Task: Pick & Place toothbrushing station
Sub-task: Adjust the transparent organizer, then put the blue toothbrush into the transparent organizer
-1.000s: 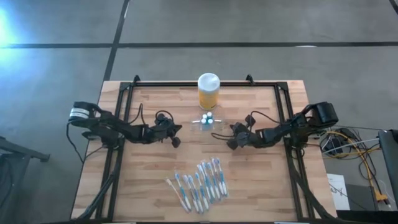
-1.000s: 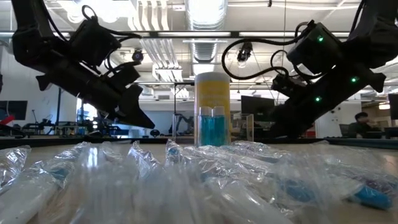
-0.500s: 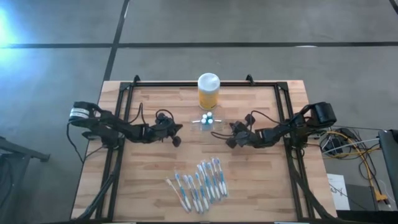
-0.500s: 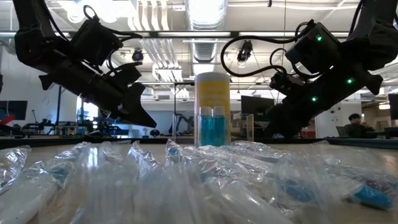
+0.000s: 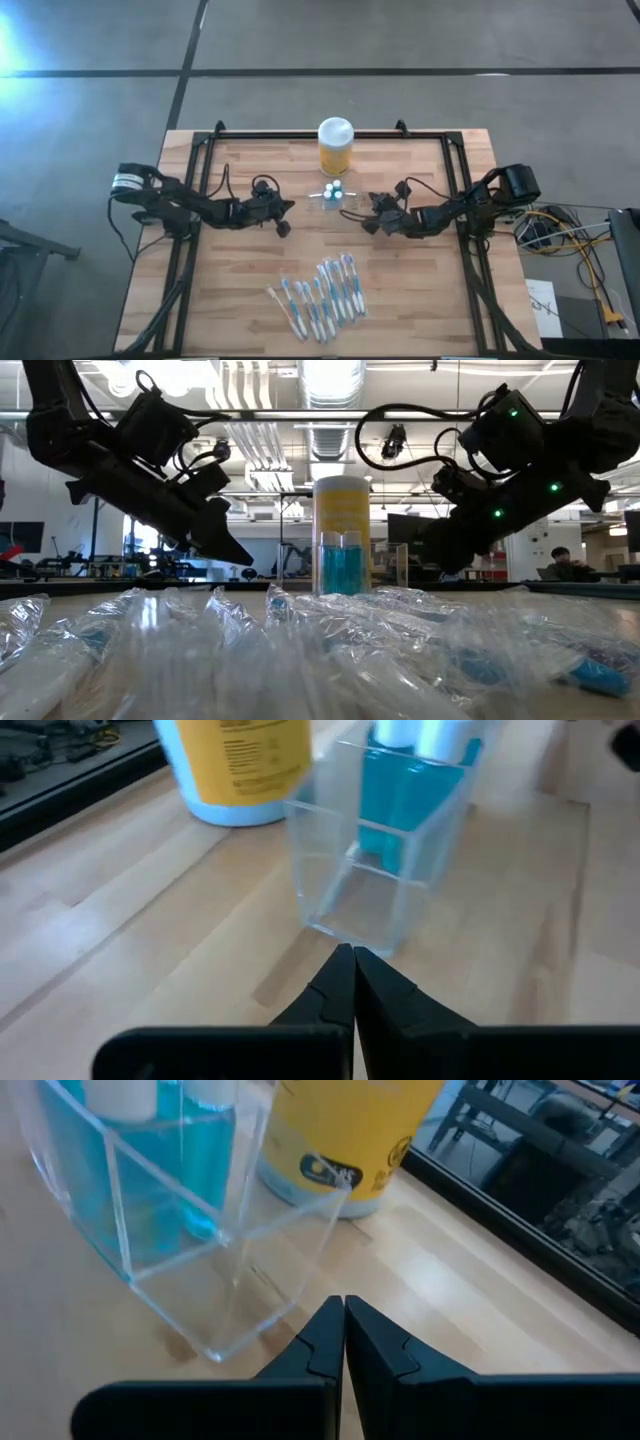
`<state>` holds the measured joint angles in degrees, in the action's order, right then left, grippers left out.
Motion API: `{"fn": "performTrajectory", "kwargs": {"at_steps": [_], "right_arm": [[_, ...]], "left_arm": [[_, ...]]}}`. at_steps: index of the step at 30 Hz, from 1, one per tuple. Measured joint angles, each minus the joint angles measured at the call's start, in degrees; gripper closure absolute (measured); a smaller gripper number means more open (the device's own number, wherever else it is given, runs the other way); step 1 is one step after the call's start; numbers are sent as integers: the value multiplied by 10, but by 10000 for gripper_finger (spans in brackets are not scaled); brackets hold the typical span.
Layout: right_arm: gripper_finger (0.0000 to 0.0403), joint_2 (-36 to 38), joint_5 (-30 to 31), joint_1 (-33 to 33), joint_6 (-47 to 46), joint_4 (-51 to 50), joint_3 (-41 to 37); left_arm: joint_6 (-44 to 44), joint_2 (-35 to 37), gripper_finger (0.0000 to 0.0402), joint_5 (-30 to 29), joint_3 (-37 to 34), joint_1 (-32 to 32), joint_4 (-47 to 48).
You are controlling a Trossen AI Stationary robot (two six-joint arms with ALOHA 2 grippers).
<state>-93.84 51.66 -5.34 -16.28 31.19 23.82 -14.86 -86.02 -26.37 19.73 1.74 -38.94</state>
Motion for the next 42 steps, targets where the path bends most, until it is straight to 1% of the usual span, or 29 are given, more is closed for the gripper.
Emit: {"fn": "performTrajectory", "kwargs": {"at_steps": [2, 6, 8, 15, 18, 24, 27, 37, 39, 42], "right_arm": [[395, 0, -8, 0, 6, 10, 3], [395, 0, -10, 0, 8, 9, 5], [395, 0, -13, 0, 8, 9, 5], [395, 0, -57, 0, 8, 9, 5], [395, 0, -81, 1, 8, 9, 7], [394, 0, -89, 0, 14, 8, 14], [394, 0, -108, 0, 21, 8, 19], [394, 0, -114, 0, 30, 7, 23], [394, 0, -116, 0, 17, 1, 23], [394, 8, -126, 0, -26, -40, 23]], "left_arm": [[0, 0, 398, 5, 5, 7, 0], [9, 0, 400, 49, 20, 23, -1], [12, 0, 399, 53, 26, 31, -1], [12, 0, 400, 74, 36, 48, 0], [12, 0, 397, 75, 36, 53, 1], [13, 0, 399, 78, 36, 61, 4], [15, 0, 399, 84, 36, 64, 4], [26, 0, 399, 87, 35, 74, 5], [27, 0, 396, 88, 35, 74, 11], [26, 0, 394, 88, 35, 74, 32]]}}
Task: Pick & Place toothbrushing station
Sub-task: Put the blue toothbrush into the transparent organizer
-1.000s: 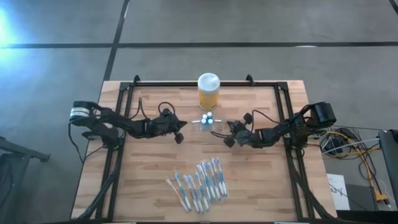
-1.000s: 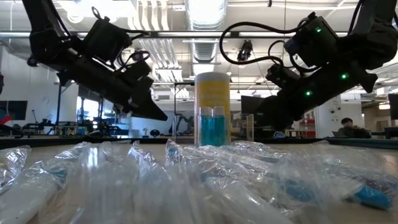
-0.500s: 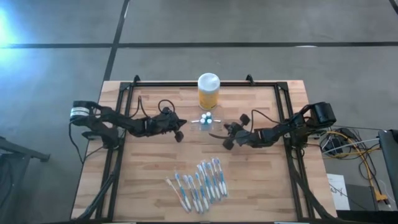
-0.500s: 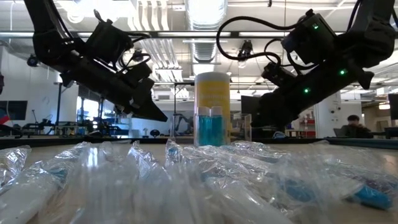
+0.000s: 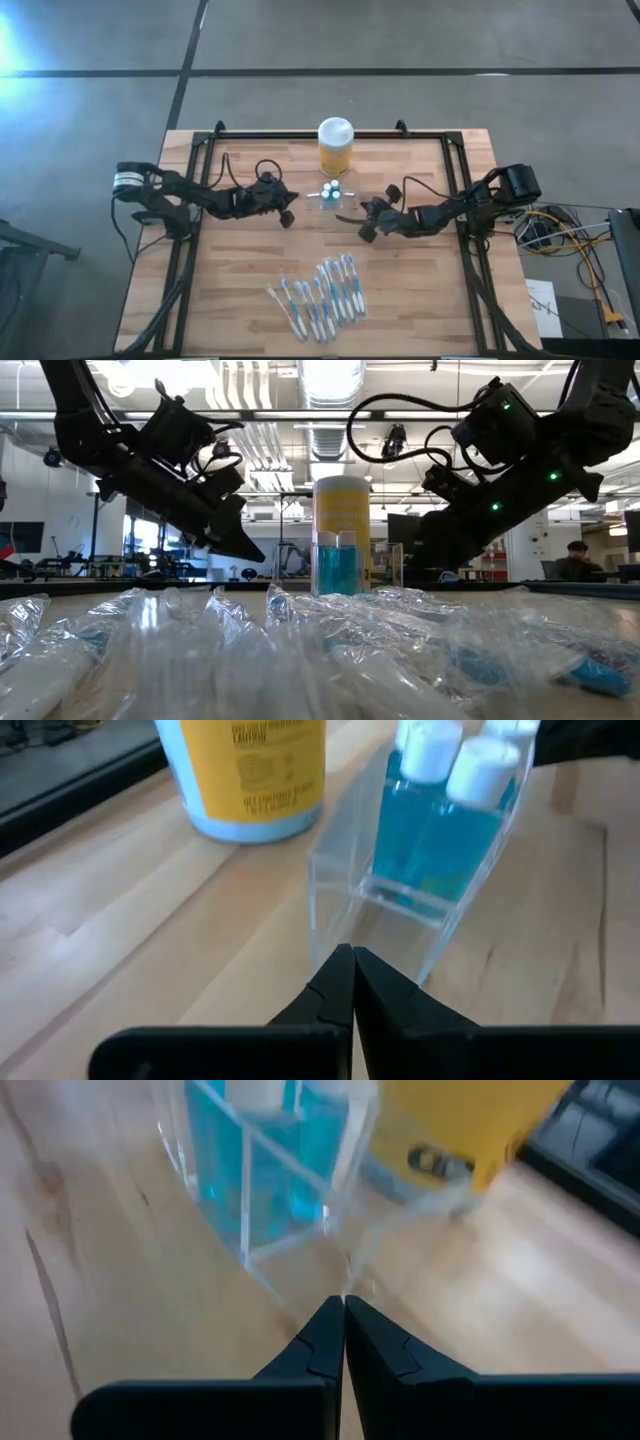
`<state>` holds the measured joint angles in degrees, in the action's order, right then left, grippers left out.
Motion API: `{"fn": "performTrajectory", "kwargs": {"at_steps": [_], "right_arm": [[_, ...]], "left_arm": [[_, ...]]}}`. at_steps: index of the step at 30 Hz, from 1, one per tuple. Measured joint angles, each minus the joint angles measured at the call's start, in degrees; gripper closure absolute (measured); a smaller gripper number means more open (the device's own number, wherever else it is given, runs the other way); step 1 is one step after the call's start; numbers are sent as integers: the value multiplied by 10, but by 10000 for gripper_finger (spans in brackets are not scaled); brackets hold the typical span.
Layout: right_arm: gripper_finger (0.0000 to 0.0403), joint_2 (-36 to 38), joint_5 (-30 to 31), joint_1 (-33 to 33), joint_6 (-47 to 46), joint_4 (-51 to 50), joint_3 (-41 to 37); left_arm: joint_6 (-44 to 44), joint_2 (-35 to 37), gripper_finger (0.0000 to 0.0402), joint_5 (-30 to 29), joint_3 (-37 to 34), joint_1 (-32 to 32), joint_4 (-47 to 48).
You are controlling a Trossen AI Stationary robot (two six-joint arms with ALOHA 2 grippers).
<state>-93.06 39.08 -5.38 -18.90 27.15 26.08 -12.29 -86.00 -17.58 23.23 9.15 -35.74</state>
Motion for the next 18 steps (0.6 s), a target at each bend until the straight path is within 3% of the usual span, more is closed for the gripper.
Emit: {"fn": "performTrajectory", "kwargs": {"at_steps": [9, 18], "right_arm": [[394, 76, -40, -9, -53, -112, -6], [394, 180, -109, -26, 26, -120, -23]], "left_arm": [[28, 77, 393, 23, -4, -10, 101], [37, 265, 392, 77, -66, -86, 130]]}}
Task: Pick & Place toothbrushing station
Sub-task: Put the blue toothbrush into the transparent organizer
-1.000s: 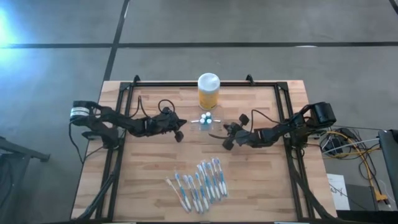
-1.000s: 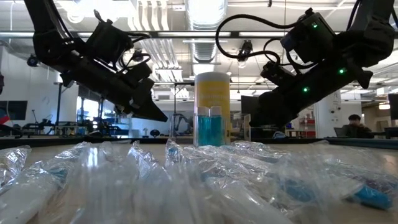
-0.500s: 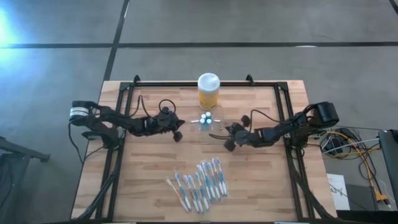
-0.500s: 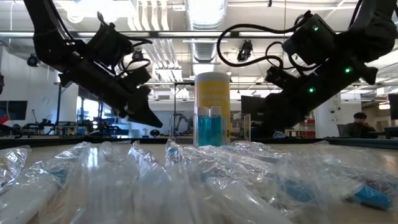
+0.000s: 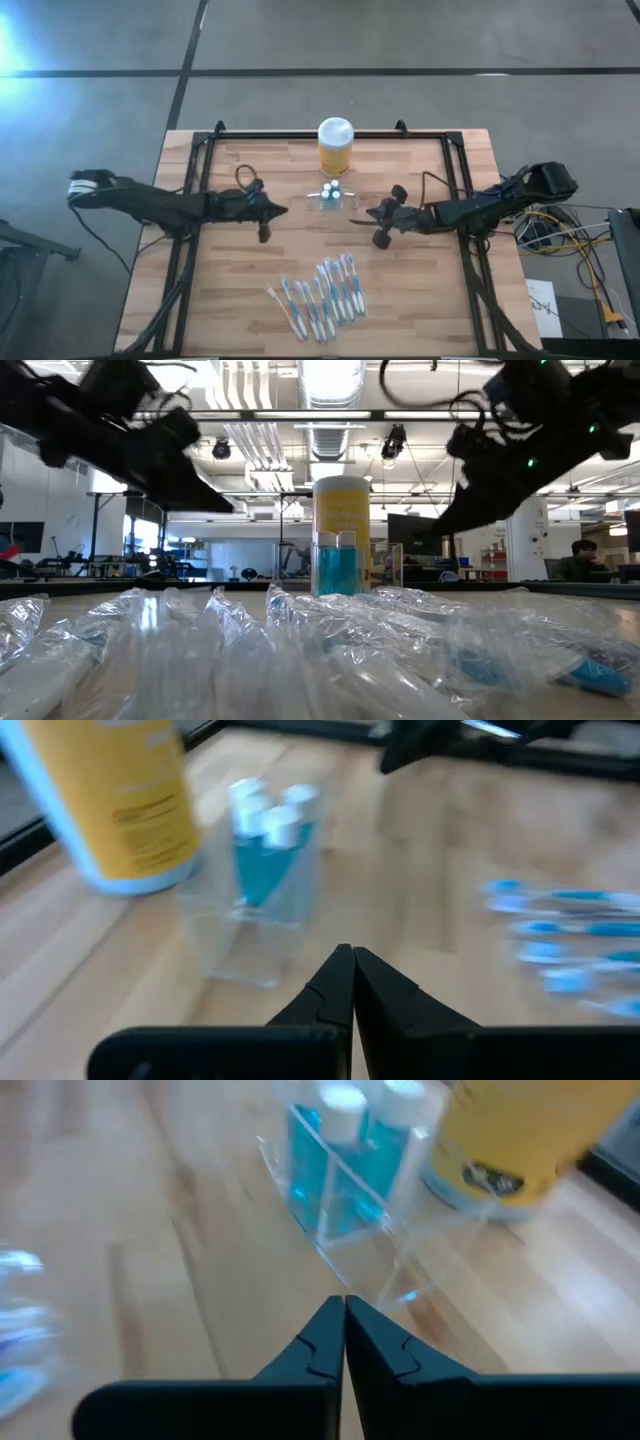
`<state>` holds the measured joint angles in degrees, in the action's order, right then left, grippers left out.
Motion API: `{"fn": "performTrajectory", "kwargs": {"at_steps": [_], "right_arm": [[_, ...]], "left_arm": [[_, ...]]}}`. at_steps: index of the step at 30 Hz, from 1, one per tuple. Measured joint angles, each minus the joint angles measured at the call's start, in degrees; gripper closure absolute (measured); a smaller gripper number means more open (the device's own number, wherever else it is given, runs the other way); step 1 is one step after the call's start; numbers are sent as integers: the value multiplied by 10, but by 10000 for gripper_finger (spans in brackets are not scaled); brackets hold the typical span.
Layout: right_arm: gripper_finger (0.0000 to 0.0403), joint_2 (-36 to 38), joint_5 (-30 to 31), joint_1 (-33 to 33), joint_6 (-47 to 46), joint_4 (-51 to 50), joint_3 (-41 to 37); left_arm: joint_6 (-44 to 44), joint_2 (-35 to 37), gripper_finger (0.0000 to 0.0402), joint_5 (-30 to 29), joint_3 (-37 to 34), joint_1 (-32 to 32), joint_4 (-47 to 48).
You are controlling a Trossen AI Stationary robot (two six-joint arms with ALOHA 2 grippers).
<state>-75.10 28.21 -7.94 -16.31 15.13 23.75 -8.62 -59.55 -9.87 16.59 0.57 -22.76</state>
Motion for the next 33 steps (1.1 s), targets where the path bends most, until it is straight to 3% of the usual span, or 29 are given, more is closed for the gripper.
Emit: {"fn": "performTrajectory", "kwargs": {"at_steps": [4, 10, 14, 21, 25, 33], "right_arm": [[394, 42, -42, -28, -14, 3, 0], [394, 67, -48, -109, -107, -38, 21], [394, 58, -26, -171, -221, -212, 88], [394, -20, -14, -211, -437, -470, 224], [380, -77, -92, -210, -485, -502, 290], [288, -215, -247, -209, -577, -538, 408]], "left_arm": [[-7, 87, 392, 1, -32, -45, 25], [-8, 193, 392, 23, -60, -91, 78], [17, 234, 392, 76, -61, -98, 116], [27, 246, 392, 87, -62, -97, 162], [32, 242, 392, 88, -62, -97, 170], [40, 234, 392, 89, -62, -97, 175]]}}
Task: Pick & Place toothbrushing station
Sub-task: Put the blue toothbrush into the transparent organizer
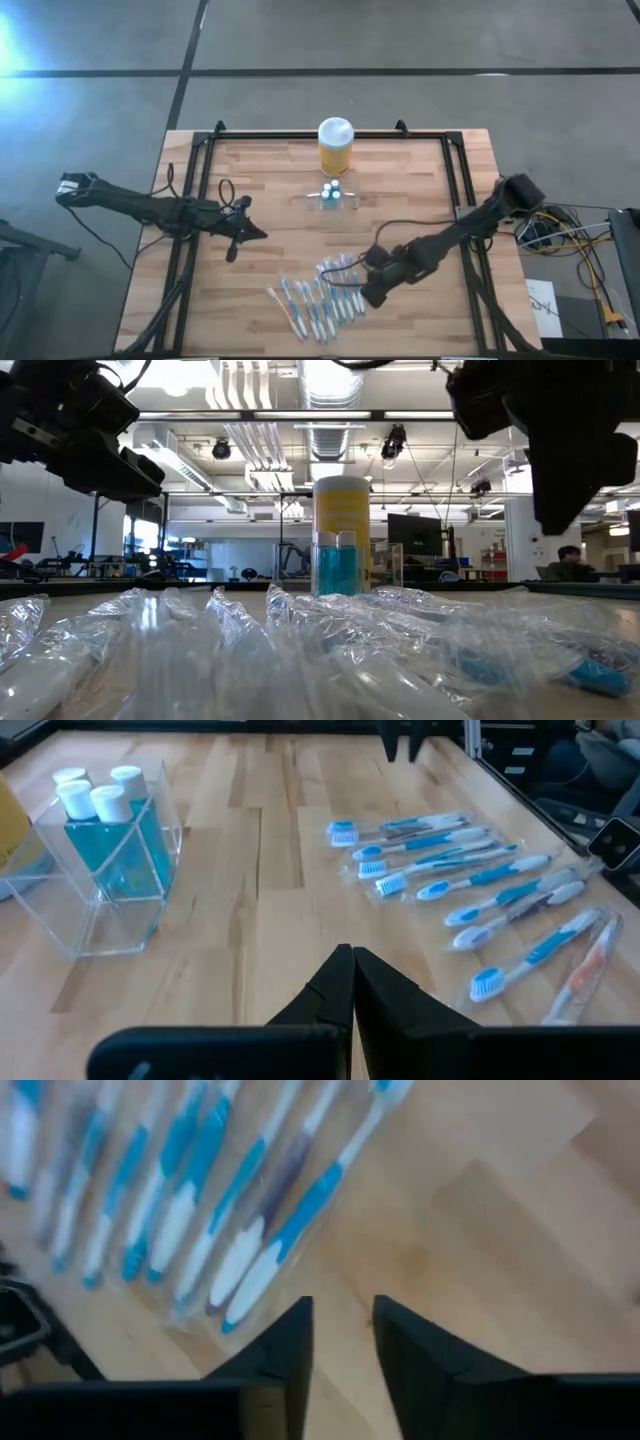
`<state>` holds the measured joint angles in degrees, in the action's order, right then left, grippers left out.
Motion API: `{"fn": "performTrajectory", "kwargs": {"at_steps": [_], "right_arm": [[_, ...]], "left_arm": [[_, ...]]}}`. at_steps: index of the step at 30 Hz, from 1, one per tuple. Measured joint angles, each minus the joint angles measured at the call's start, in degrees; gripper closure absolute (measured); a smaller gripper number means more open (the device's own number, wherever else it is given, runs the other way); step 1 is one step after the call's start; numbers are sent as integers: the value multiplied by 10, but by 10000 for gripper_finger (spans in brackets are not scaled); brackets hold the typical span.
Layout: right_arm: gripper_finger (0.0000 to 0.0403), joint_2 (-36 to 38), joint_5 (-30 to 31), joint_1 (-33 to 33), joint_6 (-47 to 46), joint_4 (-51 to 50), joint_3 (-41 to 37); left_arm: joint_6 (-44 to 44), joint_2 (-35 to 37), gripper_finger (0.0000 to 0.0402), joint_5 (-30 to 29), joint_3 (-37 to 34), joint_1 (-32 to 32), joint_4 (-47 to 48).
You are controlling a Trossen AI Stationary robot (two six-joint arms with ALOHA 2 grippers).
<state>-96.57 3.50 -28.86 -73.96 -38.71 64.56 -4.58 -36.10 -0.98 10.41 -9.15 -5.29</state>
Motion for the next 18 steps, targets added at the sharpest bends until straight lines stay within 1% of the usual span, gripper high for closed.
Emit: {"fn": "performTrajectory", "kwargs": {"at_steps": [4, 9, 12, 15, 18], "right_arm": [[242, -55, -16, 1, 21, -25, 56], [200, -108, 30, 11, 23, -48, 112], [189, -128, 42, 22, 54, -48, 133], [187, -146, 42, 34, 79, -46, 138], [186, -158, 27, 44, 96, -43, 135]], "left_arm": [[-2, -1, 392, 6, 0, 0, 1], [-3, -1, 392, 12, -2, 0, 0], [-3, -1, 392, 13, -2, 0, -2], [-3, -1, 392, 13, -2, 0, -9], [-2, -1, 392, 13, -2, 0, -14]]}}
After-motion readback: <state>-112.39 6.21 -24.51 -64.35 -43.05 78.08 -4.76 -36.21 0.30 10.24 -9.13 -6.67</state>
